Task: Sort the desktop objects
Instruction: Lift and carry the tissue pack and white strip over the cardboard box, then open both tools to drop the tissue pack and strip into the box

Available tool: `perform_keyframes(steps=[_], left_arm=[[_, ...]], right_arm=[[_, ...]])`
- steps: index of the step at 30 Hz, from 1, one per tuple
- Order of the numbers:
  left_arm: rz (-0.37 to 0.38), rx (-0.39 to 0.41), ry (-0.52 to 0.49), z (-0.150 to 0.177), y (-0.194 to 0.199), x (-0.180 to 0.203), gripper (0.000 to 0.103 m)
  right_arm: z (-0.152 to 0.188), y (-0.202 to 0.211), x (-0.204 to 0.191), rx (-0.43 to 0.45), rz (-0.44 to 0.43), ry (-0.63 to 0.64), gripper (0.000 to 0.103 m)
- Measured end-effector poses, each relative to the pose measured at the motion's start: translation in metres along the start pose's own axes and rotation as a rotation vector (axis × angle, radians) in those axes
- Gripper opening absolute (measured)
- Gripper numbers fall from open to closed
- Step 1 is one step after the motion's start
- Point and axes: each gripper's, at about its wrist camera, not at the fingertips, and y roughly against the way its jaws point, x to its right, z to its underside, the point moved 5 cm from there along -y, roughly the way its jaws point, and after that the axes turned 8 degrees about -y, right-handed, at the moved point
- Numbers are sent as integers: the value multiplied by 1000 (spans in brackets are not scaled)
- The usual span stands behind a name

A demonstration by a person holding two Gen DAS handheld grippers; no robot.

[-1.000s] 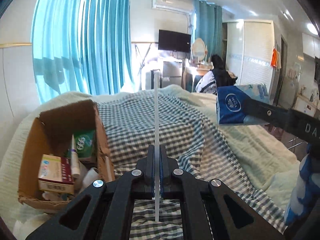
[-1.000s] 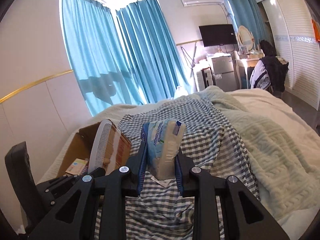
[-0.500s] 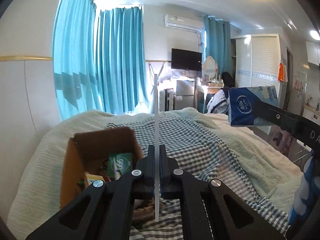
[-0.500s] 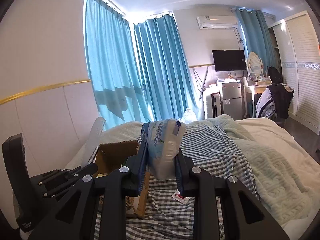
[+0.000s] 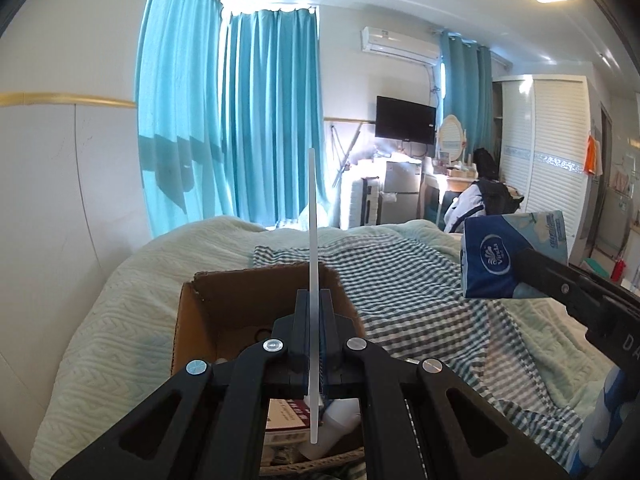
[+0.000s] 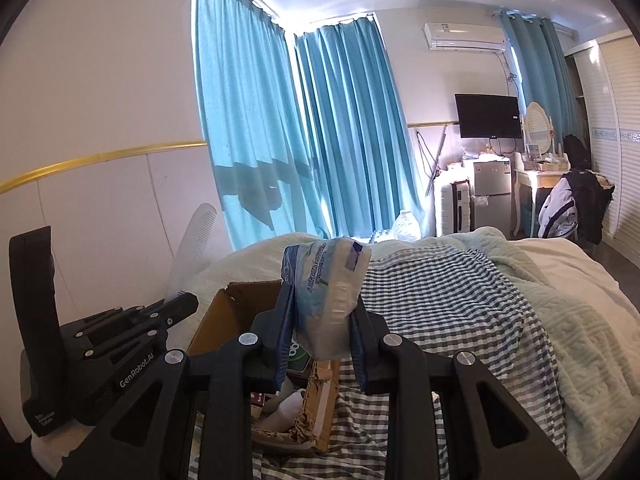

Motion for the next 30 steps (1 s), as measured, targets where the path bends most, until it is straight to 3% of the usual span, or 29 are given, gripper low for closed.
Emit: perform_keyframes(steps=[12,23,26,30], left_arm=[[-32,-153,77,49,-72,-42,3],[-33,-238,119,57,-118,-68,3],[-26,-252,136,61,-124,-70,5],[-27,-261,139,62,-121,-69,8]], right_arm=[[41,-79,-18,-119,-38,69,24],[68,-151,-29,-220,-54,94,25],[72,-159,-31,-224,-44,107,29],[70,-152,-28,-200,-34,107,43]])
